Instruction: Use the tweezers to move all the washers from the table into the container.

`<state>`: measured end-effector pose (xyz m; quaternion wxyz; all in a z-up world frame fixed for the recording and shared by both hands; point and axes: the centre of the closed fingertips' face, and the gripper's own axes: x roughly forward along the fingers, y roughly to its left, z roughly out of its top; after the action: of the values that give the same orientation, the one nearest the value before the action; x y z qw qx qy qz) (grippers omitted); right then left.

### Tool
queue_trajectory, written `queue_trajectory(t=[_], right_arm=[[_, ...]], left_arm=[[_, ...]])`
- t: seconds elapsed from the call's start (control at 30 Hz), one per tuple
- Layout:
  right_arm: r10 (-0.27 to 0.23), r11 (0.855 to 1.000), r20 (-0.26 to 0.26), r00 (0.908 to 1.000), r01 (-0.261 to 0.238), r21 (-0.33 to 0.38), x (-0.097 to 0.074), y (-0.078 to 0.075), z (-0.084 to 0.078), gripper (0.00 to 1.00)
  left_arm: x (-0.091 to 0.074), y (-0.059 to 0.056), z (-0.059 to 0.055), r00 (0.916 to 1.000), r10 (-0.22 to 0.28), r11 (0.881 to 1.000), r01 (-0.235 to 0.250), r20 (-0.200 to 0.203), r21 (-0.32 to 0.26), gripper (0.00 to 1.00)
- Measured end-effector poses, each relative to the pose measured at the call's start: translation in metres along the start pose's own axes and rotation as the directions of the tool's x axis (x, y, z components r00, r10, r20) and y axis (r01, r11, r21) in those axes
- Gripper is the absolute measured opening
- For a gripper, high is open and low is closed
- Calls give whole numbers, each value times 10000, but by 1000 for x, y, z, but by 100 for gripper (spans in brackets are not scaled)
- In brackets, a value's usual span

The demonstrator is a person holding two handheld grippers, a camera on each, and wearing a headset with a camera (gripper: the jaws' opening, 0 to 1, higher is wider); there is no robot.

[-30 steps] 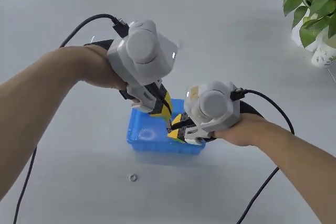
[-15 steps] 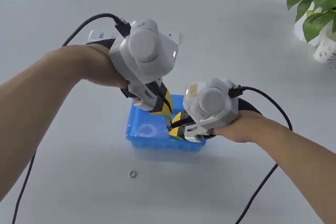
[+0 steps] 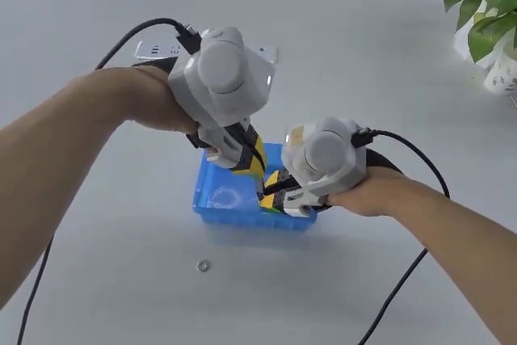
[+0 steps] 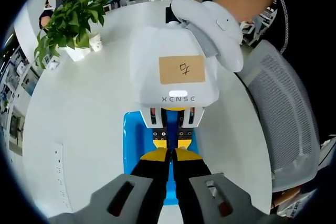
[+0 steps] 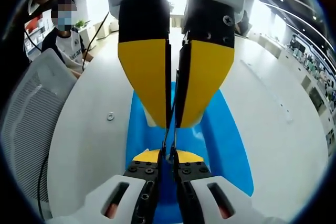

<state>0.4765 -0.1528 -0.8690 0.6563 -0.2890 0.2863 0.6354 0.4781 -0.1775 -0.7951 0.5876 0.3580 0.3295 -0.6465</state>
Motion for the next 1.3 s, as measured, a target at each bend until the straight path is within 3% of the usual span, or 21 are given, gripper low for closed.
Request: queue_trajectory(t=[0.53,1.3], right_arm=[[-104,9998,36,9999,104,-150,-4,0,5,10],[-424,9975,337,9985,442,-551,-25,5,28,10]], left_arm=[[-6,-3,2,9999,44,10000,-44,-97,74,6],[-33,-12,15,9991,369,9990,-364,-190,278,6]])
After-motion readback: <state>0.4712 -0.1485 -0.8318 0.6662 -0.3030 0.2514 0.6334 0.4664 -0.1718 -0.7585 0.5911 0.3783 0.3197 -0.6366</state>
